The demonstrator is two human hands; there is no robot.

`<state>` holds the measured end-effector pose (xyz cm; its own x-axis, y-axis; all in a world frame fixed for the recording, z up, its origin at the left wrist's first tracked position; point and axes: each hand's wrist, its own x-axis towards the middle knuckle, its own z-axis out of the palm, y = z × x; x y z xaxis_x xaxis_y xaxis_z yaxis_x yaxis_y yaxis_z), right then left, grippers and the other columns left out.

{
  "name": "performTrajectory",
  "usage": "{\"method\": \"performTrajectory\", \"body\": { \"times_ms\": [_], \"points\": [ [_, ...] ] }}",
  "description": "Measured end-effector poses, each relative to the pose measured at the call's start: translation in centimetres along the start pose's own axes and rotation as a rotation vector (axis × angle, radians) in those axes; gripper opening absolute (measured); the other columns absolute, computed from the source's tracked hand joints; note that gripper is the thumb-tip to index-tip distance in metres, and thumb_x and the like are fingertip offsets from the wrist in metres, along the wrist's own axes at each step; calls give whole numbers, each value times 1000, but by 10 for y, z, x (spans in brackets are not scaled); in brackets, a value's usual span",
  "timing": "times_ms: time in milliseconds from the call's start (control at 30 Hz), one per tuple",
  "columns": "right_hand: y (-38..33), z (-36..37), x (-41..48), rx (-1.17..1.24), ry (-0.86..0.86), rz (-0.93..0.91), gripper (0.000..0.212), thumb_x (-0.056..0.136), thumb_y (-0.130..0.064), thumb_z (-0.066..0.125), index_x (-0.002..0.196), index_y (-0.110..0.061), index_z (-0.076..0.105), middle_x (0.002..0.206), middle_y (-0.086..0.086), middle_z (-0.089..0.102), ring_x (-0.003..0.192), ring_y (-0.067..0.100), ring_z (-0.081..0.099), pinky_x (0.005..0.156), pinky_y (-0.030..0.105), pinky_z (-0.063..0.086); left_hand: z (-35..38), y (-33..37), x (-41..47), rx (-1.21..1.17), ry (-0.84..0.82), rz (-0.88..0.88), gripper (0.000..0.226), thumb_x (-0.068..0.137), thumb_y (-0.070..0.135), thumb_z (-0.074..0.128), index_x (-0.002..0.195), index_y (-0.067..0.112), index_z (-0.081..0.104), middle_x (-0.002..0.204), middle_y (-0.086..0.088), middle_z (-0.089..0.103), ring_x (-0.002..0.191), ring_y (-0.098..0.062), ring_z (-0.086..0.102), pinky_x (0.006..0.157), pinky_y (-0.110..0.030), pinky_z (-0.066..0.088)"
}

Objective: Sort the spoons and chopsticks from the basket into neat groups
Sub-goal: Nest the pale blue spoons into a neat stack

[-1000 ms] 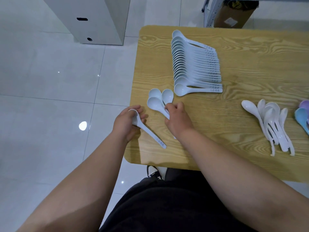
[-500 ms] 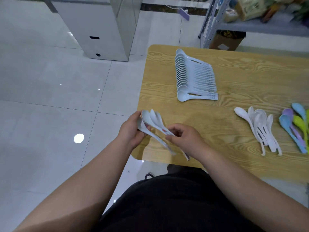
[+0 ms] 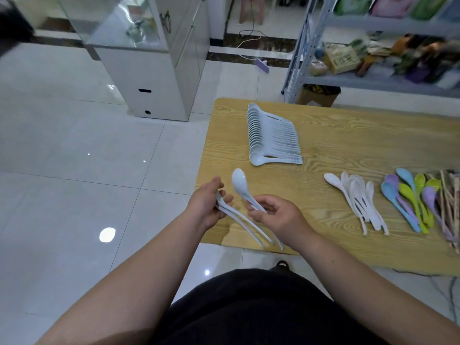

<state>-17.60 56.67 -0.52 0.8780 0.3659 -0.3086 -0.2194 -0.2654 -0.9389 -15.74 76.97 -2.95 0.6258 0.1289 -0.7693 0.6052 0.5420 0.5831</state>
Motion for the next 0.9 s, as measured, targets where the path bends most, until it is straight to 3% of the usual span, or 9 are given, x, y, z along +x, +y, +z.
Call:
{"method": "performTrajectory", "body": {
  "times_ms": [100, 167, 267, 433, 533, 633, 700, 800, 900],
  "points": [
    [3, -12, -1, -70, -111, 12, 30, 88, -14, 76, 98, -42, 76, 102, -11, 76, 98, 6, 71, 87, 22, 56, 23, -8, -2, 80, -14, -45, 35, 99, 47, 55, 120, 19, 61, 94, -6, 66, 72, -20, 67, 65, -34, 58],
    [6, -25, -2, -48, -137, 58, 29, 89, -10, 75, 100, -37, 77, 100, -7, 77, 95, 10, 72, 87, 30, 59, 40, -12, -3, 65, -40, -60, 38, 97, 48, 58, 123, 20, 63, 89, -9, 67, 75, -25, 64, 71, -38, 57],
    [12, -54, -5, -24, -167, 113, 25, 90, -8, 72, 103, -29, 77, 100, -3, 77, 96, 15, 73, 86, 36, 61, 64, -22, -2, -8, -73, -60, 33, 92, 43, 70, 109, 14, 68, 74, -9, 66, 66, -25, 63, 61, -36, 56],
    [26, -98, -5, 95, -199, 156, 30, 95, -9, 66, 119, -26, 71, 113, -6, 75, 104, 12, 72, 83, 37, 62, 109, -37, 1, 38, -143, 22, 17, 94, 23, 66, 82, 10, 64, 78, -10, 61, 60, -21, 65, 57, -31, 53],
    [28, -127, 0, 109, -29, 95, 49, 98, -16, 62, 136, -46, 56, 101, -10, 76, 95, 13, 74, 75, 36, 63, 129, -39, 4, 24, -56, 29, 20, 94, 27, 66, 95, 7, 67, 94, -11, 68, 71, -23, 73, 59, -34, 59],
    [30, -155, 5, -4, -66, 47, 44, 101, -34, 55, 129, -67, 48, 81, -12, 72, 77, 15, 74, 64, 30, 61, 146, -40, 4, -23, -16, 21, 24, 94, 28, 67, 106, 7, 68, 112, -16, 66, 79, -26, 76, 60, -36, 60],
    [32, -162, 8, -74, -155, 66, 35, 101, -44, 51, 131, -63, 51, 102, -13, 73, 83, 13, 75, 70, 31, 62, 157, -42, 3, -30, 11, 33, 28, 93, 27, 68, 112, 7, 67, 115, -18, 67, 78, -27, 77, 60, -37, 60],
    [34, -162, 11, -139, -247, 78, 38, 101, -47, 50, 139, -52, 51, 144, -21, 54, 120, 15, 64, 100, 46, 54, 173, -48, 2, -22, 43, 81, 31, 94, 30, 68, 115, 8, 69, 112, -21, 69, 78, -29, 75, 62, -38, 60],
    [33, -165, 12, -65, -327, 116, 46, 96, -47, 59, 140, -56, 47, 128, -20, 63, 92, 17, 75, 80, 34, 61, 184, -53, 3, -12, 108, 113, 30, 96, 35, 64, 112, 11, 71, 102, -18, 70, 76, -28, 72, 66, -37, 59]
  ]
}}
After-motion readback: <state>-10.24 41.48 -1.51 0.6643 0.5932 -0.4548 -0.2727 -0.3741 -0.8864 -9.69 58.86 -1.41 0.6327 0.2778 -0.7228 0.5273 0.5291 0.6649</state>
